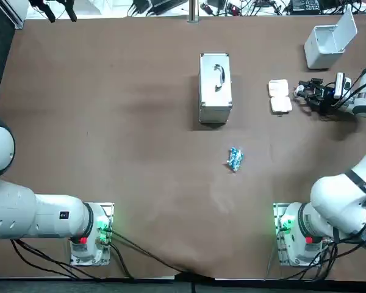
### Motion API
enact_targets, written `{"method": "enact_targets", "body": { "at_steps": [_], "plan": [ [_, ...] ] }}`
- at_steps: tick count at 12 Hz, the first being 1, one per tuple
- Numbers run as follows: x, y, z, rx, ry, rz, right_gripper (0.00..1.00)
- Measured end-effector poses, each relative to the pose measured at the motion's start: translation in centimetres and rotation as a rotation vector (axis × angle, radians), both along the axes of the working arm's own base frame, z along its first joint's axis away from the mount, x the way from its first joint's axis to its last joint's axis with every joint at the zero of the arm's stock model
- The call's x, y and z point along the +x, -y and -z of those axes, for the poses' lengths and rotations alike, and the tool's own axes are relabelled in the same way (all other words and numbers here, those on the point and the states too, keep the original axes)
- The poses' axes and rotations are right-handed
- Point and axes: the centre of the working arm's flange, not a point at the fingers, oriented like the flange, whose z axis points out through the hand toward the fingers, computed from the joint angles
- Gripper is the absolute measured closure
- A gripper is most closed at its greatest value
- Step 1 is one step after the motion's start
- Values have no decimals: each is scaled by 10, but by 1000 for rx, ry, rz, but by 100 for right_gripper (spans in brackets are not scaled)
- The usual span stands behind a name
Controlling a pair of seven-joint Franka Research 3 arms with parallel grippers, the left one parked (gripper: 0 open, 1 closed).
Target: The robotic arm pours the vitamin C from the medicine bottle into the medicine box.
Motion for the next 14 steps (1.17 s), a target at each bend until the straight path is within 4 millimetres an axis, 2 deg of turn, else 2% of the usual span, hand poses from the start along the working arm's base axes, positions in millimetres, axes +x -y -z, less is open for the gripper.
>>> {"method": "enact_targets", "body": {
  "at_steps": [7,14],
  "plan": [
    [1,-1,0,-9,-6,-17,57],
    [4,-5,-1,-13,-5,-30,57]
  ]
}}
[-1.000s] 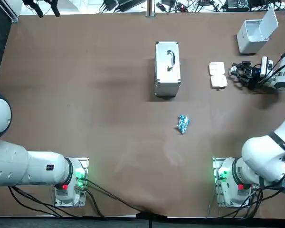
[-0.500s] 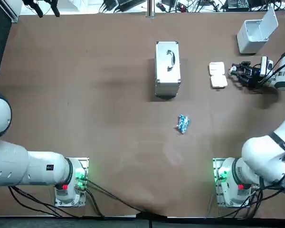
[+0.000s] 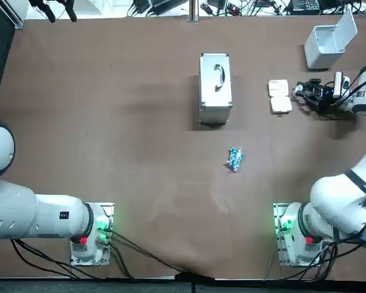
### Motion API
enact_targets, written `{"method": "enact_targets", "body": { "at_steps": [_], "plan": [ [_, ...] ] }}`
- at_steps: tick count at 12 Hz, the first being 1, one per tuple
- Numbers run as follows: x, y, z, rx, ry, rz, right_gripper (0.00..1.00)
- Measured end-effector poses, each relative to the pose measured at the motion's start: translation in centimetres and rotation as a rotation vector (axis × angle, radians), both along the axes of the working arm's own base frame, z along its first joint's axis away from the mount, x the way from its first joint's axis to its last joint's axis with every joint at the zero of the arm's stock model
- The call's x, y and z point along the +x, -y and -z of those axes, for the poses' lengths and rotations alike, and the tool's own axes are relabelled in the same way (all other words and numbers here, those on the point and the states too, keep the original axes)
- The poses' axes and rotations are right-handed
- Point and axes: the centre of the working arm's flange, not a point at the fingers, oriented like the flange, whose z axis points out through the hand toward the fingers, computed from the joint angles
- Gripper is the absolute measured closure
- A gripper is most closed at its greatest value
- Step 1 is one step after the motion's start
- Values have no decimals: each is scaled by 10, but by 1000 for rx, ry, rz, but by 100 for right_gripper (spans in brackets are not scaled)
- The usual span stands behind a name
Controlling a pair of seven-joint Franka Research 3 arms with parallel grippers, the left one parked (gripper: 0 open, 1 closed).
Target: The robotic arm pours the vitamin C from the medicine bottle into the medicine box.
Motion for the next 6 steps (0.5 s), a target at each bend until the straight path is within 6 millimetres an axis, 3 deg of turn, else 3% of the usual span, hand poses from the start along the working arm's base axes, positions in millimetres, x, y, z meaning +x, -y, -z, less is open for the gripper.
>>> {"method": "enact_targets", "body": {
  "at_steps": [3,6],
  "plan": [
    [11,-11,-6,-29,-10,-26,57],
    [27,-10,-28,-115,-28,-40,57]
  ]
}}
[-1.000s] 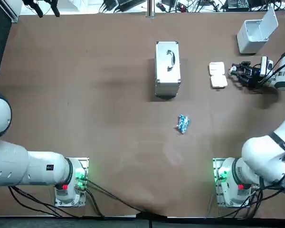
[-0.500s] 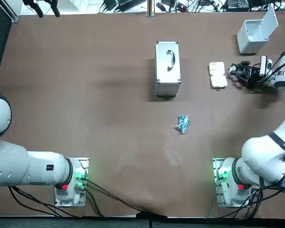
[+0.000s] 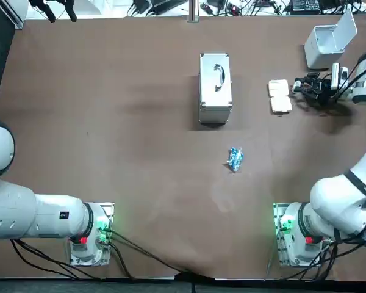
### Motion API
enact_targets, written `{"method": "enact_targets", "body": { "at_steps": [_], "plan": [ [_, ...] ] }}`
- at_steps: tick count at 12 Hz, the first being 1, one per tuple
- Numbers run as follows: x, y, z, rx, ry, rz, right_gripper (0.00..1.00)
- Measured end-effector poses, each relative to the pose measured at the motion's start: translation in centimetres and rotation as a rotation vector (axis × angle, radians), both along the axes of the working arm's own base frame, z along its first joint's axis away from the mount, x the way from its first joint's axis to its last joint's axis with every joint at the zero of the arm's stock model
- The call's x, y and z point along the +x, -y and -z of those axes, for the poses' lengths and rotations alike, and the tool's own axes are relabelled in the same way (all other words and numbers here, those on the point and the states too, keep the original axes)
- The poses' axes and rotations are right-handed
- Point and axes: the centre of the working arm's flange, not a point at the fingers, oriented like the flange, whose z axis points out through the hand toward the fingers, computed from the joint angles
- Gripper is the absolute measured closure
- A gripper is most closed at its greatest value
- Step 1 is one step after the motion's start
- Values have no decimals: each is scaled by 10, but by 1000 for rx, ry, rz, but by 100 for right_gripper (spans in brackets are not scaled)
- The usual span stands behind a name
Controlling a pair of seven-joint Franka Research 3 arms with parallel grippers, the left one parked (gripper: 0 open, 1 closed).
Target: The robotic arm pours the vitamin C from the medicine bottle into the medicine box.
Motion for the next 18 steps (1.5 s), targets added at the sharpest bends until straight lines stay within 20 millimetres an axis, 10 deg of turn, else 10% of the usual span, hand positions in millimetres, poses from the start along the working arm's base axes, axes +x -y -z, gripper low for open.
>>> {"method": "enact_targets", "body": {
  "at_steps": [5,12,18],
  "plan": [
    [11,10,-70,-175,-18,7,57],
    [10,-54,-142,-423,-44,-29,57],
    [23,-93,-157,-718,-70,-99,57]
  ]
}}
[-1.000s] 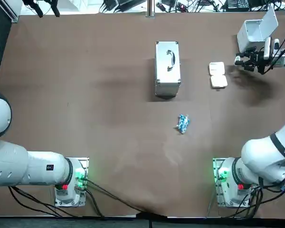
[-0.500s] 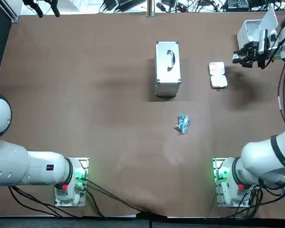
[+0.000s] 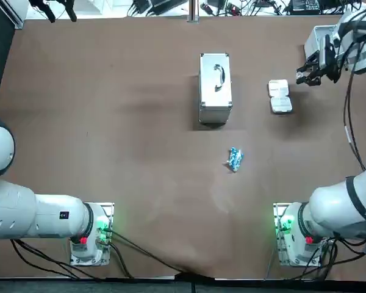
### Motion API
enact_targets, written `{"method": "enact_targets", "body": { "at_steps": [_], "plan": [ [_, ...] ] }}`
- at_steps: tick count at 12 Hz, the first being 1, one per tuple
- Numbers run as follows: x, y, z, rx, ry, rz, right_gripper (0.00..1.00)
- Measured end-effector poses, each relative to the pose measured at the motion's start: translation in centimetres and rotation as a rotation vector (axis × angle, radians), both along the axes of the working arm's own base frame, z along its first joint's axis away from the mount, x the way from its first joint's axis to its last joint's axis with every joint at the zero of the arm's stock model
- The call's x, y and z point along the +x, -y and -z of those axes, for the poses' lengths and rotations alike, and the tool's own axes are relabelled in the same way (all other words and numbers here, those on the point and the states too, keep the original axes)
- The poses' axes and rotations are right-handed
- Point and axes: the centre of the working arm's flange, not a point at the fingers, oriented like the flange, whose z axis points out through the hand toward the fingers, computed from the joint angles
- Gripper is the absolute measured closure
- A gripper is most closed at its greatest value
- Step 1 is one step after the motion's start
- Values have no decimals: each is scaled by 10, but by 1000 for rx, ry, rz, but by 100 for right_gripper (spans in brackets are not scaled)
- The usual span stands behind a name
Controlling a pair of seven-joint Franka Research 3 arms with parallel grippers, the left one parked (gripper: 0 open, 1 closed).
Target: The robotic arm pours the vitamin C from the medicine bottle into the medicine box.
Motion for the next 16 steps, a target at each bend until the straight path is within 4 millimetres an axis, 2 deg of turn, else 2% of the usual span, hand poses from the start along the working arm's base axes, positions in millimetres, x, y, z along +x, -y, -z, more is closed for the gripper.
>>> {"method": "enact_targets", "body": {
  "at_steps": [3,10,16],
  "plan": [
    [-1,-26,0,-139,-48,11,57],
    [7,-56,-5,-347,-189,65,57],
    [17,-126,-12,-548,-207,46,57]
  ]
}}
